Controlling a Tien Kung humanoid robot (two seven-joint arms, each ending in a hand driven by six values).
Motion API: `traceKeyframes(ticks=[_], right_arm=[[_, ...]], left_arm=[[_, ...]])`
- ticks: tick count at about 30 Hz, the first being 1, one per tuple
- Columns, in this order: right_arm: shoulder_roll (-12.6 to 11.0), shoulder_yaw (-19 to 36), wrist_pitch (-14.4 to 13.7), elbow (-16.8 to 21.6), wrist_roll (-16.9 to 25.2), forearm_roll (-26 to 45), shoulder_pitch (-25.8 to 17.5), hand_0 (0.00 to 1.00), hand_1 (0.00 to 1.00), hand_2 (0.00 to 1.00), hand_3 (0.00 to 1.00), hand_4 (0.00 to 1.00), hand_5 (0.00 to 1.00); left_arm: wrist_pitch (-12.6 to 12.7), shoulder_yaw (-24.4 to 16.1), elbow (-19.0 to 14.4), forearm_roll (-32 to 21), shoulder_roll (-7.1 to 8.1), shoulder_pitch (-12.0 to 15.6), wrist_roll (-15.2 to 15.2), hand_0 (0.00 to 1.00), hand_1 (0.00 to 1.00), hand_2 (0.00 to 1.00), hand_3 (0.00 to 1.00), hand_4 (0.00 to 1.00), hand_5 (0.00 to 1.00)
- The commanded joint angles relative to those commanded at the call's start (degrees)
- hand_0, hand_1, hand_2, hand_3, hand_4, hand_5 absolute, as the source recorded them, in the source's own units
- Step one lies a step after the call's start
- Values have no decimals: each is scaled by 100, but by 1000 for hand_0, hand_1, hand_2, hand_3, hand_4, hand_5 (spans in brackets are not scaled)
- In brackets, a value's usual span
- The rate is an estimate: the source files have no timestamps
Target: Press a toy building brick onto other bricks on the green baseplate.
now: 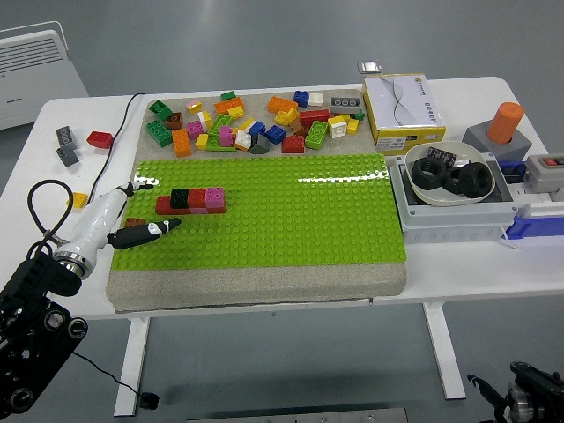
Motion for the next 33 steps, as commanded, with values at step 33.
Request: traceKeyframes(ticks=[33], right_arm=[[-169,-186,-68,-6,0,306,-92,591,645,714,833,997,998]], left_arm=[[106,-786,101,-298,-1,236,-425,844,764,803,912,783,229]])
